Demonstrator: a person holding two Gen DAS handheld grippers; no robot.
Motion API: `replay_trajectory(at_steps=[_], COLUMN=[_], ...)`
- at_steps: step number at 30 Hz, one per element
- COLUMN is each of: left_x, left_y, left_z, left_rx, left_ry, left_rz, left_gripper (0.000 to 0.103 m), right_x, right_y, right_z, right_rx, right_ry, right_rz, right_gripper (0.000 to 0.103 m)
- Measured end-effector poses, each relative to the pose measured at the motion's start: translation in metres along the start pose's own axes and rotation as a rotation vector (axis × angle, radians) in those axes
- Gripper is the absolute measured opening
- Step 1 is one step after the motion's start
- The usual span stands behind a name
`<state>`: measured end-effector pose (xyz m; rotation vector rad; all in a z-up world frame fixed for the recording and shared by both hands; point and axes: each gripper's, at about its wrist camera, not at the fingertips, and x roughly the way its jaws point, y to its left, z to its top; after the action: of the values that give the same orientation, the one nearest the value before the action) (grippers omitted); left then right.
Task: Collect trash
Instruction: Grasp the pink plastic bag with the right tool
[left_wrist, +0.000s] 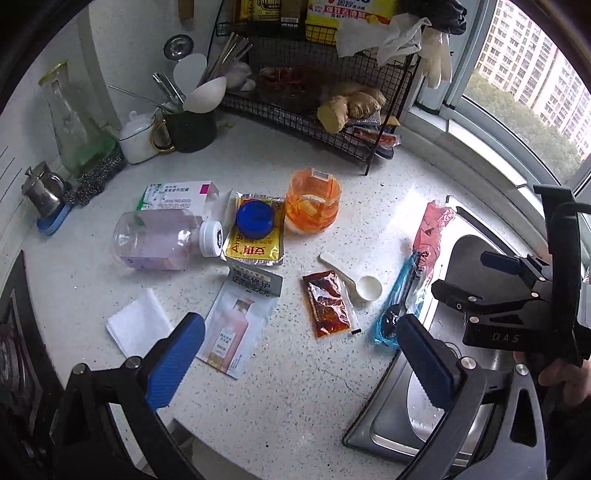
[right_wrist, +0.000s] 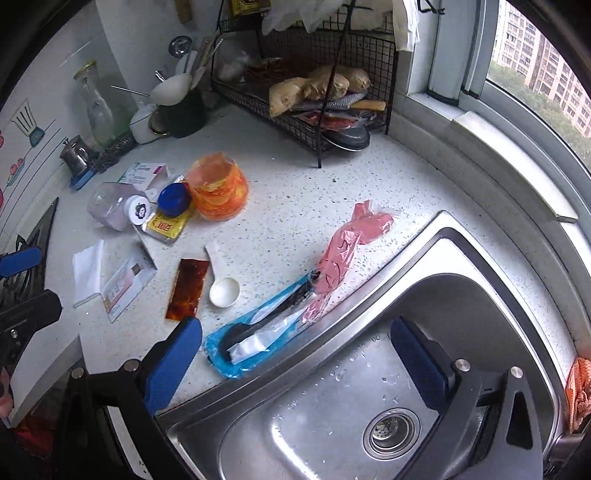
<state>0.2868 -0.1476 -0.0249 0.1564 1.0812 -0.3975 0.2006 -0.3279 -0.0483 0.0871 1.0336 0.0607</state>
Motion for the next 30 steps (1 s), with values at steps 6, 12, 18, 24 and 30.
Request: replay_trajectory(at_steps=[6,12,18,24,30], left_x=[0.016,0.023,0.032,0.037,0.054], left_y=[0.000,0.009,0.026,0.036,0.044], left_z=[0.002,-0.005,-0.007,-0.001,0.010], left_rx=[-0.025,-0.068,-0.164,-0.222,-0.272], left_ry=[0.032,0.062,0.086,0.104,0.128], left_rz=[0.004,0.003,0.004,0.011,0.027], left_gripper=[0.103,0.103,0.103,0.103,0.099], right_x=[0.024,0.043,0.051,0.047,0.047], right_y=[-0.012,-0.013,-0.007,-0.004,-0.004], right_z=[0.012,0.013,0.008,0.008,0.012], right_rx=[-0.021,-0.035,-0.071,-0.105,-0.099], right_ry=[0.026,0.069,0.112,0.109,0.099], right_rz=[0.032,0.052,0.072,0.096,0.113], right_gripper=[0.089,0.073,0.041,0.019,0.010])
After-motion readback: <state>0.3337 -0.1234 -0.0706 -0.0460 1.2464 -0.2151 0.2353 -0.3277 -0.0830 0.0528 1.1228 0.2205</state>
